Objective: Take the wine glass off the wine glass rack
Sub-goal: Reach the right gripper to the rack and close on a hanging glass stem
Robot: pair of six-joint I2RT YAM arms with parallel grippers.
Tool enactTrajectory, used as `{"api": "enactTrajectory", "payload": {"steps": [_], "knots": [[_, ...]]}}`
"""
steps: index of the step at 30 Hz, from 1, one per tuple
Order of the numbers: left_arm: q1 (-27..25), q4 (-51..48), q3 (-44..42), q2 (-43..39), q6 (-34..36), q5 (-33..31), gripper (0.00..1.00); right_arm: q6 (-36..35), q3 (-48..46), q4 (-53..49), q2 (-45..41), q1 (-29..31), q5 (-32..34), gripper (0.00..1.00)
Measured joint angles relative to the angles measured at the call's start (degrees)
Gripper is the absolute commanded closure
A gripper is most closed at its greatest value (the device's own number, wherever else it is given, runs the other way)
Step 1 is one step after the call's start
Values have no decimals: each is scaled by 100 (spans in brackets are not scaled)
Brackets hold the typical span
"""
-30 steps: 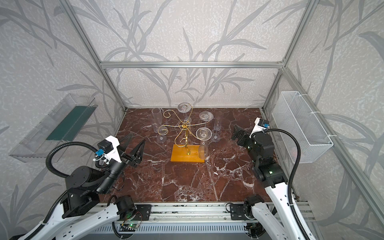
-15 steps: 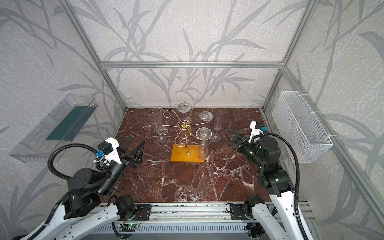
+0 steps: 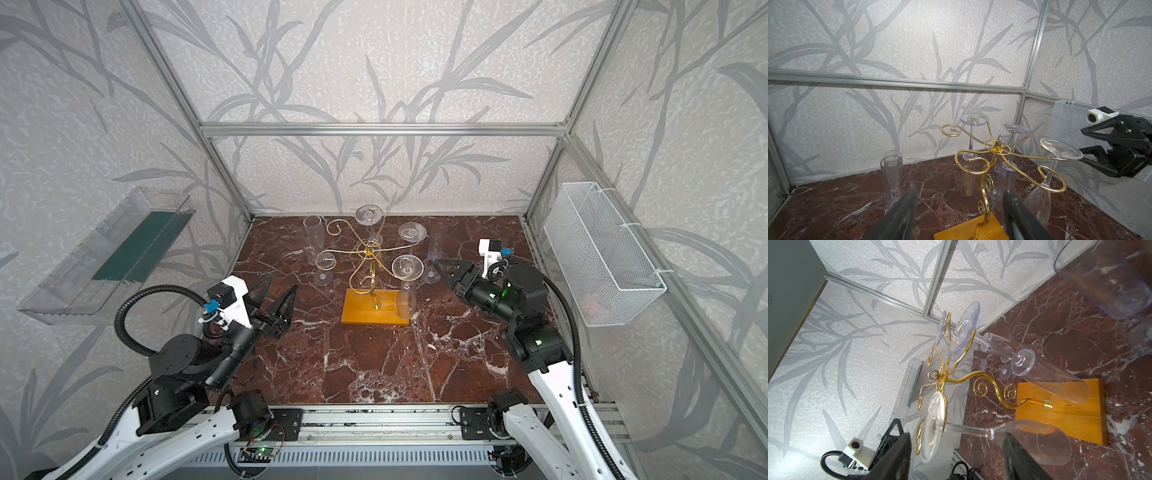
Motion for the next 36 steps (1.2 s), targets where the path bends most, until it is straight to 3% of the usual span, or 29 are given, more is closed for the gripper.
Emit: {"api": "enactTrajectory", "payload": {"steps": [7, 14, 36], "knots": [[0, 7, 0, 7, -120, 4, 33, 125, 0, 411, 468, 446, -2, 41], [0, 4, 0, 7, -212, 7, 34, 181, 0, 638, 719, 758, 127, 55], [0, -2, -2, -103, -326, 4, 34, 321, 0, 817, 728, 887, 407, 73]]}}
